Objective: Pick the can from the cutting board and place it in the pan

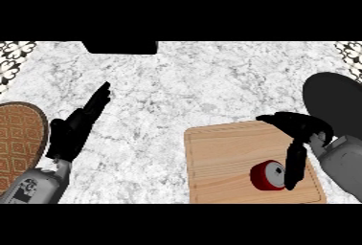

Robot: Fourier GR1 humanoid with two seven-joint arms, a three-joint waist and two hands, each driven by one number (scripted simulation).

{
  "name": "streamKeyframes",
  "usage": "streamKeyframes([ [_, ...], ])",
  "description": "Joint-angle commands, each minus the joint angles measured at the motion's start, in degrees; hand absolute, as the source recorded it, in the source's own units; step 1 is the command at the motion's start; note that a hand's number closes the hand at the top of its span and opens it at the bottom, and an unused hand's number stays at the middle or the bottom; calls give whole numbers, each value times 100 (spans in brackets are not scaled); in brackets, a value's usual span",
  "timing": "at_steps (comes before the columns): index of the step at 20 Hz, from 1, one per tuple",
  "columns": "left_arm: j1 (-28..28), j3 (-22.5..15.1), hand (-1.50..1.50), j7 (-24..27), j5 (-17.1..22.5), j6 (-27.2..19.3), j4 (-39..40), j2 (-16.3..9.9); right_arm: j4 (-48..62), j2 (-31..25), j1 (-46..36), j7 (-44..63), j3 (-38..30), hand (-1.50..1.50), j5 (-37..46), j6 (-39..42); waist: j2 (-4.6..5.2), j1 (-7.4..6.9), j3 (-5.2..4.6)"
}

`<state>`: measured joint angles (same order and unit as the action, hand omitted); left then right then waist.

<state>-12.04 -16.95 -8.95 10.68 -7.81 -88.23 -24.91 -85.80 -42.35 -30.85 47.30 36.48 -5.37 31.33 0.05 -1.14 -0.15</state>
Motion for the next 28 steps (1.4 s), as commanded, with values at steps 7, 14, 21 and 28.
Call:
streamKeyframes([
  [7, 308, 251, 0, 224, -62, 283, -104, 6, -350, 659, -373, 1858, 205, -150, -233, 412, -16, 65, 7],
  [14, 770, 141, 0, 19, -353, 118, -592, 167, -615, 287, 348, 1400, 323, -150, 241, 382, -28, 81, 13],
  [21, 201, 408, 0, -170, -371, 303, -193, 349, -1248, 321, 847, 1795, 299, -150, 541, 180, -25, 177, 11],
  [28, 121, 476, 0, -294, -737, 313, -142, 607, -577, 852, 951, 1266, 113, -150, 1347, 434, -10, 126, 14],
])
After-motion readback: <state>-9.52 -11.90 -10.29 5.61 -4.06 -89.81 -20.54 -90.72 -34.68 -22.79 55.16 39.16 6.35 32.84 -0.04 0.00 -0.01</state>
